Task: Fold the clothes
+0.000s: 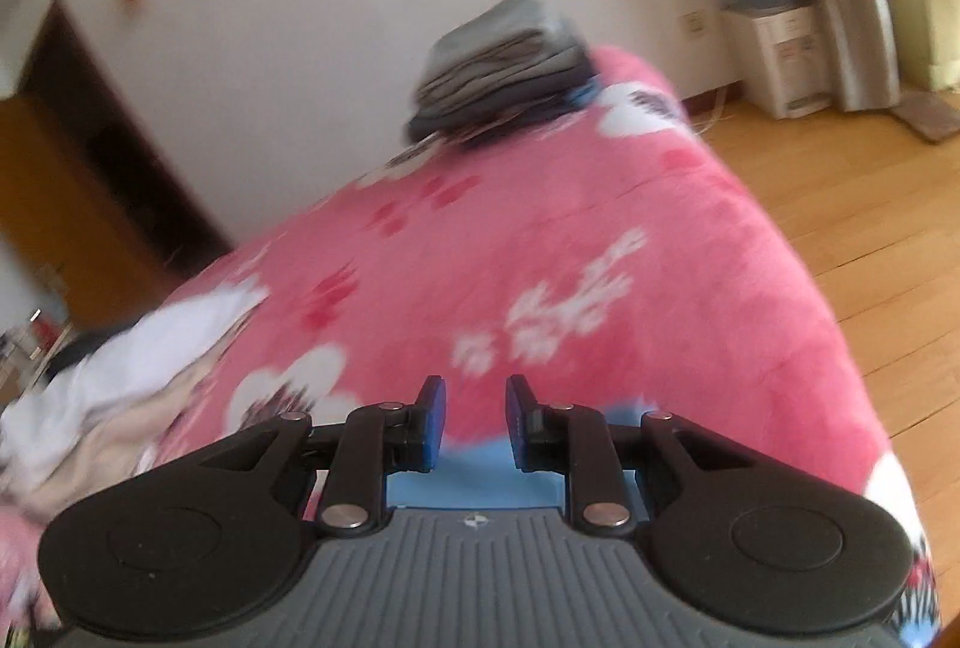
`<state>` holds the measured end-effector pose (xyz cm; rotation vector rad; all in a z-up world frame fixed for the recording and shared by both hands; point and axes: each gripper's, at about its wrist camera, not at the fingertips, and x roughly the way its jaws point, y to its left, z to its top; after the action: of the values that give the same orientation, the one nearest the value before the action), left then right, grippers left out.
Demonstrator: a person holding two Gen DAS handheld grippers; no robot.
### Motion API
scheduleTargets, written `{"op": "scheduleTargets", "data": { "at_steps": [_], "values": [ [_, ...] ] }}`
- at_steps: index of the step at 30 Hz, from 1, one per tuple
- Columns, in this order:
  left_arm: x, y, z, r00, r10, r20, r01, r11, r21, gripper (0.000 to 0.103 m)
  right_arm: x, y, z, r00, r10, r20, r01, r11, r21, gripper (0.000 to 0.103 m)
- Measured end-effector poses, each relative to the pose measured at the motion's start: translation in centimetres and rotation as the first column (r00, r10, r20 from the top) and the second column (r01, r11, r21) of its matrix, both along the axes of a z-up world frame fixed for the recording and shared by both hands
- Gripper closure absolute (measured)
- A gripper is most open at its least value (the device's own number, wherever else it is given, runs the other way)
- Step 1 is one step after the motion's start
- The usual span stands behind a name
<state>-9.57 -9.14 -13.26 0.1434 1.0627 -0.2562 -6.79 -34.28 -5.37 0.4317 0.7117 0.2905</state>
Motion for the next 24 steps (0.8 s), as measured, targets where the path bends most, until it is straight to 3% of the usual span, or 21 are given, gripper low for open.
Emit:
{"op": "scheduleTargets", "data": {
  "at_steps": [4,11,24],
  "values": [
    [0.2,-0.1,0.1,1.000,0.020,-0.021,-0.020,1.000,0.009,0.000,-3.1,0.3,-0.6,0.996,0.039,-0.074,-0.043,0.998,-0.049,0.079],
    [0.1,-0.4,0.3,0.999,0.038,-0.034,-0.036,0.998,0.042,0.000,-4.8,-0.1,-4.2,0.968,-0.047,-0.245,0.015,0.991,-0.131,0.079],
    [-0.1,-1.1,0.4,0.997,0.061,-0.043,-0.058,0.995,0.080,0.000,-5.5,-0.4,-4.3,0.965,-0.059,-0.256,0.024,0.990,-0.139,0.077]
  ]
}}
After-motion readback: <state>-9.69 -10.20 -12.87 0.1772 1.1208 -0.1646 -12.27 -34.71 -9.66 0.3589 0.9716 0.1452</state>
